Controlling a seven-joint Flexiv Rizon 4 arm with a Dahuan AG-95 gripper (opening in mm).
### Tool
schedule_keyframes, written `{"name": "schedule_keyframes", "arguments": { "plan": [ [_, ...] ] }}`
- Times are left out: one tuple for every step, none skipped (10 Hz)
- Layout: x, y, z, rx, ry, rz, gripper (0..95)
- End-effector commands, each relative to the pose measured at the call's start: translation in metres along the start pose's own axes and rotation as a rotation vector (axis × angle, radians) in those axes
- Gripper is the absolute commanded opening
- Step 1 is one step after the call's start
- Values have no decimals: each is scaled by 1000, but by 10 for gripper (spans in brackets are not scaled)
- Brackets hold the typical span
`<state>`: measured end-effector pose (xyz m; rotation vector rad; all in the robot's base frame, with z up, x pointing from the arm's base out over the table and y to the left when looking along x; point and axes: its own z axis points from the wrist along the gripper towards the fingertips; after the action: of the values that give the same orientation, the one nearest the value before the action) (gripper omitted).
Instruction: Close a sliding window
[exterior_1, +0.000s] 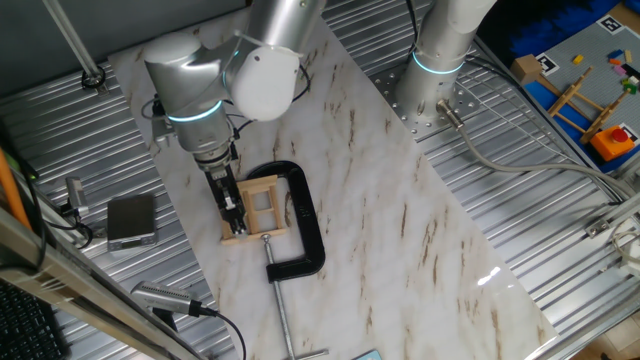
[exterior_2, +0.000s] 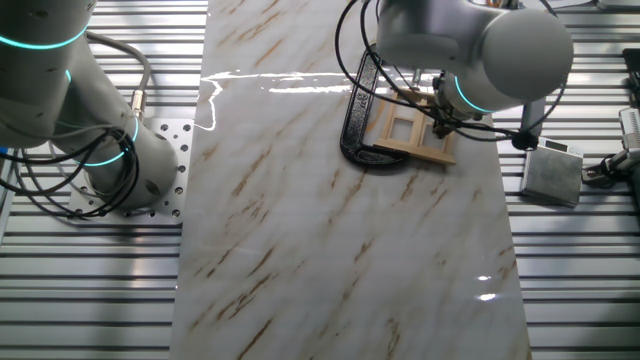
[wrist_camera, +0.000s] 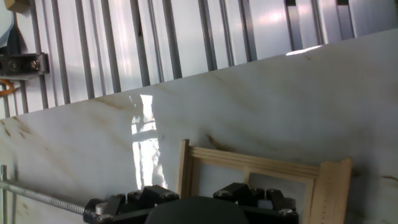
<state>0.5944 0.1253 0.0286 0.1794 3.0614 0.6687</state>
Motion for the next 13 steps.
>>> {"name": "schedule_keyframes", "arguments": {
  "plan": [
    [1,-1,-2,1,5,-2,760],
    [1,-1,-3,3,17,-2,760],
    [2,1,-6,11,36,-5,760],
    [3,3,-10,30,52,-11,760],
    [5,6,-14,65,62,-30,760],
    [7,7,-22,98,73,-63,760],
    [8,6,-26,119,81,-83,760],
    [10,1,-37,199,107,-164,570],
    [12,-5,-47,302,125,-278,570],
    [14,-11,-58,371,133,-335,380],
    [16,-14,-64,371,135,-340,190],
    [19,-20,-72,371,144,-360,190],
    [21,-22,-77,371,145,-376,0]
  ]
}}
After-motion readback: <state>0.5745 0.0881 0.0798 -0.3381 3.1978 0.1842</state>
